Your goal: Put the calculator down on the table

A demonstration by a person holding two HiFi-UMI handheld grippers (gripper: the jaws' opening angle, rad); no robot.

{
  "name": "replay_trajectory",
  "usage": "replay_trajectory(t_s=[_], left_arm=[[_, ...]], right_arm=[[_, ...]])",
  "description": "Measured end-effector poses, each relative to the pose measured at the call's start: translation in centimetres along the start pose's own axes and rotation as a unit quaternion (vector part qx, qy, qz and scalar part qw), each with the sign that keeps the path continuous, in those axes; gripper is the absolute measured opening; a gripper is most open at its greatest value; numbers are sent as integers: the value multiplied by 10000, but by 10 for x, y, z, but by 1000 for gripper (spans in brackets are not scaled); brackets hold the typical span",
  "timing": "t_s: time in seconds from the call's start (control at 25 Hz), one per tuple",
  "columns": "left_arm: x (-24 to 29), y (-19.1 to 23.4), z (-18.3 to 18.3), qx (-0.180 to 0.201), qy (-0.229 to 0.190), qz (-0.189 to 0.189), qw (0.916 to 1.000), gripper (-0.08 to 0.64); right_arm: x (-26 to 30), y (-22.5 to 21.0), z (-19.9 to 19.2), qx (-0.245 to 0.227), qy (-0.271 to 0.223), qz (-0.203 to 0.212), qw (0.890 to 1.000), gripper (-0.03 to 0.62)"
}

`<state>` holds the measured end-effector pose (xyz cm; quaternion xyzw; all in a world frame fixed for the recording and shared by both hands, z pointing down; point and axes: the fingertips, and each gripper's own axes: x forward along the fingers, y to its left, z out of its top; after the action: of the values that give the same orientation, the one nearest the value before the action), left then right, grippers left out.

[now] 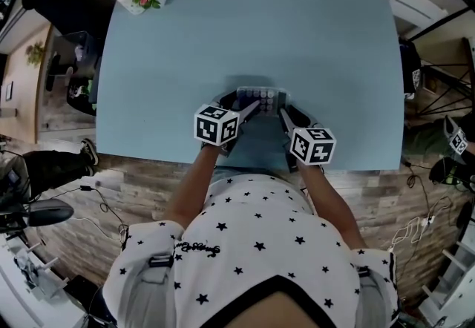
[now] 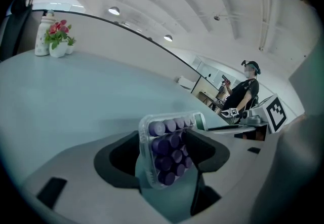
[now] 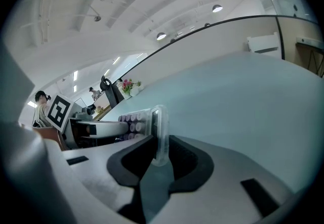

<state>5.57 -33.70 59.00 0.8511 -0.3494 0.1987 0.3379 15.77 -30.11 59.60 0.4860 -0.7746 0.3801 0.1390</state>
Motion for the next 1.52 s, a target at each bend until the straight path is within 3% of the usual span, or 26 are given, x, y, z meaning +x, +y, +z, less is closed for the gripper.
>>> replay_trajectory(t_s=[0.32, 1.04, 1.52], left_arm=[[6, 7, 4, 143, 7, 280, 9995, 304], [11, 14, 7, 93, 29, 666, 9977, 305], [11, 17, 11, 434, 11, 905, 9949, 307]], right_arm=[[5, -4, 3, 39, 83, -158, 9998, 78], [12, -5, 10, -517, 289, -515, 9969, 91], [14, -7, 13, -848, 297, -690, 9936, 112]])
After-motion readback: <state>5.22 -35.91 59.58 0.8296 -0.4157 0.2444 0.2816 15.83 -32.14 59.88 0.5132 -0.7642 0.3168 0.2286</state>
